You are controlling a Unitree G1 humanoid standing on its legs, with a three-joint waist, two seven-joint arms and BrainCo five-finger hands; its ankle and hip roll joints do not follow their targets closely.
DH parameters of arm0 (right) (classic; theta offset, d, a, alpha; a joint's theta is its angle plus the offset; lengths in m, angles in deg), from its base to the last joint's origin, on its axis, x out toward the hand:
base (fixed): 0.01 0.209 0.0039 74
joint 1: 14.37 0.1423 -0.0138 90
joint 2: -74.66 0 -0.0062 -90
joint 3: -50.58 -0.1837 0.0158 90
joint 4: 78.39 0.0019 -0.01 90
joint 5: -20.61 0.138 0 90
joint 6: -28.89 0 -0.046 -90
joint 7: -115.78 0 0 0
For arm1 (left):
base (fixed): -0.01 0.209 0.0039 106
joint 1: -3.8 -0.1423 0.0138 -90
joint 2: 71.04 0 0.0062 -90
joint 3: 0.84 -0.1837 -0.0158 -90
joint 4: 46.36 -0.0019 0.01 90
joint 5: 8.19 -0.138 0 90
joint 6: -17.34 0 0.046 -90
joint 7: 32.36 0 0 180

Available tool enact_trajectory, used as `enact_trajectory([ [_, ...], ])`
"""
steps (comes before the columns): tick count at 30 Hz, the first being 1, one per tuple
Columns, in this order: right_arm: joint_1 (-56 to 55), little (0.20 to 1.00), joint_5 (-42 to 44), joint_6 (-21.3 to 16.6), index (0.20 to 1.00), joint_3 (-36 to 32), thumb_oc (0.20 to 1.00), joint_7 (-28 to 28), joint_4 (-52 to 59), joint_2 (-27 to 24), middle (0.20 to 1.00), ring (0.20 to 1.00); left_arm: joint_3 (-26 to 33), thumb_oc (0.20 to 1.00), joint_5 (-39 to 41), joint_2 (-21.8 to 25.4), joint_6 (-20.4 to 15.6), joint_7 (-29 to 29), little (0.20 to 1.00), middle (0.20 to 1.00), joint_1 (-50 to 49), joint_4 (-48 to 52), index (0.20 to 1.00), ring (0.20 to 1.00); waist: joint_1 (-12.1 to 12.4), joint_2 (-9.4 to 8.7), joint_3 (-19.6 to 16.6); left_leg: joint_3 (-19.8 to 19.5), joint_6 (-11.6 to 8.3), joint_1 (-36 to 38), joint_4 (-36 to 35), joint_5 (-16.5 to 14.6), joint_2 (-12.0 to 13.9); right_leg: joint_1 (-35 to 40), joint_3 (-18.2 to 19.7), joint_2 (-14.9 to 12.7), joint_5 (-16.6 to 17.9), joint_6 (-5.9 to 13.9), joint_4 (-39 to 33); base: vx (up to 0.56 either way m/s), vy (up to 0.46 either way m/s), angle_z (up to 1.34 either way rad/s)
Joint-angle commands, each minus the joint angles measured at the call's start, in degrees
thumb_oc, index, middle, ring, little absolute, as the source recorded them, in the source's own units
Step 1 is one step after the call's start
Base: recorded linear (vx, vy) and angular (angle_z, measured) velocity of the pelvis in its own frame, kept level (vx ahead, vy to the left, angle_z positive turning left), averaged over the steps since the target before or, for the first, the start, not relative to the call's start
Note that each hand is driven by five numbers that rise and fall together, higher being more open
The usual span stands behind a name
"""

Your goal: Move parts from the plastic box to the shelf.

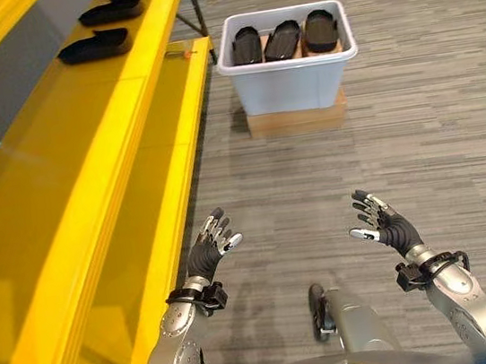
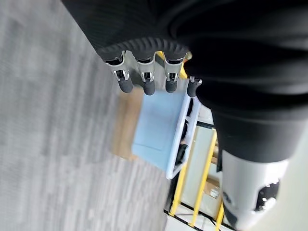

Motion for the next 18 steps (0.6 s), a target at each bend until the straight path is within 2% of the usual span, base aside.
enact_trajectory([
  [1, 0.27, 1.0, 1.89, -3.35, 1.0, -2.12, 1.0, -0.23, 4.13, -0.71, 1.0, 1.0, 1.17, 1.0, 0.83, 2.1, -2.62, 0.57, 1.0, 1.0, 2.41, 5.63, 1.0, 1.0, 0.43, -2.08, 6.47, 0.41, 2.61, -5.06, -5.94, 7.5, -3.19, 5.2, 5.39, -3.45, 1.65, 6.91, -2.7, 0.11, -0.083, -0.26],
  [2, 0.33, 1.0, 1.93, -3.46, 1.0, -2.25, 1.0, -0.42, 3.86, -0.74, 1.0, 1.0, 1.06, 1.0, 0.66, 2.19, -2.58, 0.51, 1.0, 1.0, 2.36, 5.32, 1.0, 1.0, 0.76, -2.24, 6.92, 0.42, 2.98, -8.42, -6.22, 6.19, -3.71, 6.2, 5.63, -3.57, 1.37, 7.06, -3.18, 0.23, -0.075, -0.06],
  [3, 0.26, 1.0, 1.68, -3.95, 1.0, -2.36, 1.0, -0.8, 3.65, -0.99, 1.0, 1.0, 1.13, 1.0, 2.57, 2.04, -2.84, 0.27, 1.0, 1.0, 1.3, 4.9, 1.0, 1.0, 1.72, -2.88, 7.69, 1.2, 3.25, -14.38, -11.07, 5.85, -2.7, 9.05, 6.33, -4.09, 0.95, 7.55, -4.98, 0.17, 0.0, 0.19],
  [4, 0.25, 1.0, 1.68, -3.96, 1.0, -2.36, 1.0, -0.8, 3.65, -0.98, 1.0, 1.0, 1.13, 1.0, 2.58, 2.05, -2.85, 0.27, 1.0, 1.0, 1.29, 4.9, 1.0, 1.0, 1.74, -2.89, 7.73, 1.21, 3.25, -14.32, -11.05, 5.81, -2.69, 9.11, 6.35, -4.08, 0.93, 7.56, -4.97, 0.2, 0.028, 0.34],
  [5, 0.31, 1.0, 1.43, -4.15, 1.0, -2.2, 1.0, -1.01, 3.46, -1.0, 1.0, 1.0, 1.17, 1.0, 2.6, 2.04, -2.85, 0.27, 1.0, 1.0, 0.93, 4.63, 1.0, 1.0, 2.41, -3.09, 8.08, 1.19, 2.91, -15.83, -14.07, 7.08, -2.27, 10.4, 6.61, -4.01, 0.36, 7.68, -5.45, 0.17, 0.061, -0.08],
  [7, 0.15, 1.0, 0.87, -4.2, 1.0, -2.24, 1.0, -0.85, 3.24, -1.01, 1.0, 1.0, 1.78, 1.0, 0.67, 2.94, -2.99, 0.47, 1.0, 1.0, -0.14, 5.27, 1.0, 1.0, 4.17, -2.82, 8.68, -0.86, 1.46, -17.38, -23.06, 12.54, -2.65, 14.23, 7.65, -3.01, -0.72, 7.73, -7.1, 0.31, 0.108, -0.55],
  [8, 0.03, 1.0, 0.58, -4.23, 1.0, -1.92, 1.0, -0.62, 2.5, -0.77, 1.0, 1.0, 2.0, 1.0, 0.02, 3.08, -3.08, 0.58, 1.0, 1.0, -0.59, 5.46, 1.0, 1.0, 4.93, -2.35, 8.55, -2.79, 0.48, -17.92, -27.59, 16.41, -3.0, 16.16, 8.01, -2.38, -1.26, 7.81, -7.94, 0.34, 0.126, -0.46],
  [10, -0.04, 1.0, 0.18, -3.89, 1.0, -1.7, 1.0, -0.13, 2.01, -0.49, 1.0, 1.0, 2.53, 1.0, -0.34, 3.16, -3.18, 0.93, 1.0, 1.0, -0.88, 5.62, 1.0, 1.0, 5.64, -2.09, 8.08, -4.14, -0.32, -17.8, -31.26, 19.0, -3.01, 18.46, 8.76, -2.03, -2.18, 8.13, -8.38, 0.44, 0.179, -1.02],
  [11, -1.15, 1.0, -0.23, -3.19, 1.0, -1.67, 1.0, 1.33, 2.41, 0.48, 1.0, 1.0, 3.28, 1.0, -0.85, 3.31, -3.11, 1.33, 1.0, 1.0, -0.89, 6.09, 1.0, 1.0, 6.07, -2.51, 6.25, -4.45, 1.28, -15.15, -30.47, 15.42, -4.83, 20.9, 9.41, -3.42, -3.44, 9.25, -7.76, 0.53, 0.238, -1.04],
  [12, -1.39, 1.0, -0.19, -2.97, 1.0, -1.81, 1.0, 1.49, 2.56, 0.76, 1.0, 1.0, 3.28, 1.0, -0.72, 3.48, -3.09, 1.51, 1.0, 1.0, -0.53, 6.27, 1.0, 1.0, 5.84, -2.57, 5.74, -3.96, 1.9, -14.66, -30.7, 14.91, -5.53, 21.26, 9.57, -3.71, -3.68, 9.49, -7.52, 0.72, 0.355, -0.34],
  [13, -1.57, 1.0, -0.34, -2.33, 1.0, -1.54, 1.0, 2.31, 2.74, 1.43, 1.0, 1.0, 3.13, 1.0, -1.19, 3.58, -2.93, 1.66, 1.0, 1.0, 0.18, 6.14, 1.0, 1.0, 5.46, -2.86, 3.85, -1.37, 3.43, -14.62, -28.24, 11.96, -6.71, 23.51, 9.4, -5.68, -3.96, 10.41, -8.08, 0.63, 0.313, -0.18],
  [15, -1.41, 1.0, -0.47, -1.83, 1.0, -1.41, 1.0, 2.58, 2.97, 1.83, 1.0, 1.0, 2.83, 1.0, -1.02, 3.48, -2.78, 1.53, 1.0, 1.0, 0.17, 6.32, 1.0, 1.0, 5.74, -3.44, 1.71, -0.04, 4.74, -14.09, -25.95, 8.57, -8.43, 25.79, 9.63, -7.85, -3.03, 11.75, -9.84, 0.54, 0.282, 0.15],
  [17, -1.39, 1.0, -0.91, -1.56, 1.0, -1.23, 1.0, 2.89, 2.62, 2.61, 1.0, 1.0, 2.75, 1.0, -1.27, 3.58, -2.43, 1.52, 1.0, 1.0, -0.19, 6.47, 1.0, 1.0, 5.98, -4.11, 0.23, 0.85, 6.16, -12.35, -25.67, 5.98, -9.95, 25.76, 10.1, -9.43, 0.33, 13.63, -8.15, 0.35, 0.225, 0.06],
  [18, -0.98, 1.0, -1.58, -1.47, 1.0, -0.65, 1.0, 2.62, 2.21, 3.21, 1.0, 1.0, 2.56, 1.0, -1.71, 3.67, -2.33, 1.22, 1.0, 1.0, 0.03, 6.25, 1.0, 1.0, 5.98, -4.33, 0.2, 0.89, 7.65, -9.87, -26.79, 4.69, -11.3, 23.09, 11.02, -9.81, 7.32, 14.81, -0.28, 0.21, 0.222, 0.25],
])
